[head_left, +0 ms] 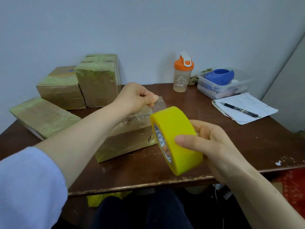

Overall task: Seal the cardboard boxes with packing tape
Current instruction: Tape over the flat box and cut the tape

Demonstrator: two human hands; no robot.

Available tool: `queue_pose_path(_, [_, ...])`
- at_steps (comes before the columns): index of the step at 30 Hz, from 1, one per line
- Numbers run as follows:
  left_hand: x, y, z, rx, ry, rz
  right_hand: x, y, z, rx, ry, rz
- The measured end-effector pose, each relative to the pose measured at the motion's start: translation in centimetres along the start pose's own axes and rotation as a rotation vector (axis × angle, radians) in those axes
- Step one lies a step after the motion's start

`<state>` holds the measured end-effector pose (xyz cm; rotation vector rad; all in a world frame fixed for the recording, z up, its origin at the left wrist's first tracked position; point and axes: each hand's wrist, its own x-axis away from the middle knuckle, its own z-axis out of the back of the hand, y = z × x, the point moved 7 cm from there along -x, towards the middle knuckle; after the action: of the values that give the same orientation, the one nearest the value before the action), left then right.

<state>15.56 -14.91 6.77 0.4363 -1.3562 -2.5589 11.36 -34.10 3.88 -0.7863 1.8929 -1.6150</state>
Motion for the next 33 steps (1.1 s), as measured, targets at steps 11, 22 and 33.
queue_pose_path(11, [-3.1, -2.7, 1.5, -0.075, 0.069, 0.093, 0.2, 1.7, 0.3, -0.088, 0.083, -0.080])
queue_pose_path(22, [-4.6, -5.3, 0.4, -0.103, 0.023, 0.195, -1.6, 0.7, -0.1, -0.085, 0.111, -0.089])
queue_pose_path(33, [-5.9, -7.1, 0.5, -0.125, 0.021, 0.242, -2.9, 0.8, -0.6, -0.077, 0.152, -0.118])
